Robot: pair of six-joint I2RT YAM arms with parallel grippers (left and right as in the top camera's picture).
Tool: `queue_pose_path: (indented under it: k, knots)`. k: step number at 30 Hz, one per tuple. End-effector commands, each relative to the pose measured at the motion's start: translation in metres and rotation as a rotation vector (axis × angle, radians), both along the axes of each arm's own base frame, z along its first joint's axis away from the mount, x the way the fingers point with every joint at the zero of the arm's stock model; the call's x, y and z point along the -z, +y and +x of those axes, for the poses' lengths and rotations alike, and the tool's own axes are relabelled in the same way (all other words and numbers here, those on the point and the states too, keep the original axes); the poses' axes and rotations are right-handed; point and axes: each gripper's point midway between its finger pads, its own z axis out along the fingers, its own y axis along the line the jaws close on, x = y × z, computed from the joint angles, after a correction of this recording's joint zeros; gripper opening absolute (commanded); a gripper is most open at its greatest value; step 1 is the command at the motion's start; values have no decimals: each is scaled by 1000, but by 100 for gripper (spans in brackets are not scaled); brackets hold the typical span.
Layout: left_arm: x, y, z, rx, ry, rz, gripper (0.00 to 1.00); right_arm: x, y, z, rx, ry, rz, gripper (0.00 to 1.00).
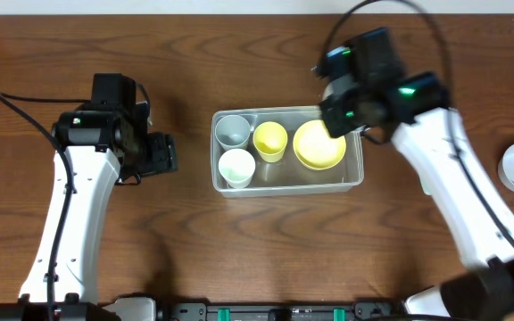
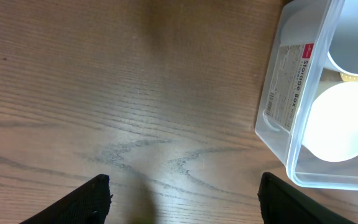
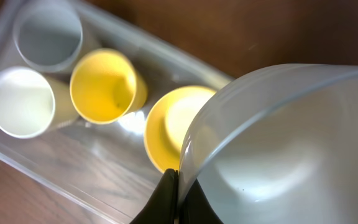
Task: Pack container
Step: 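Stack the white bowl onto the yellow bowl and release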
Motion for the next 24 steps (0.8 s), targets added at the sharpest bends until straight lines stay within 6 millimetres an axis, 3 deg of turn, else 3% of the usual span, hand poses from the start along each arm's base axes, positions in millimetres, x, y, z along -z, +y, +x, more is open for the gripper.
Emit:
queue_pose_path:
  k: [1,6,9,10,12,13,15,20,24]
  knots:
    - [-2,-2,-1,17,-5,-7,77,36,8,-4,-30,84,-49,1]
    - [-2,-2,-1,17,-5,-7,77,72,15,-4,-46,169,-89,1]
    - [-2,-2,-1,17,-5,-7,77,80,16,-5,-48,188,-98,3]
    - [-2,-2,-1,17,-5,-7,77,80,16,-5,-49,188,-98,14]
    - [-2,-2,-1,17,-5,-7,77,80,15,-4,-48,187,-99,53]
    - [-2,-2,-1,17,-5,-7,77,80,15,-4,-48,185,-99,61]
    - [-2,-2,-1,17,-5,-7,77,79,14,-3,-44,180,-106,63]
    - [-2,-2,-1,17,-5,-7,77,55,-12,7,59,102,-169,64]
    - [-2,-2,-1,17,-5,-7,77,6,-65,24,276,-42,-200,65]
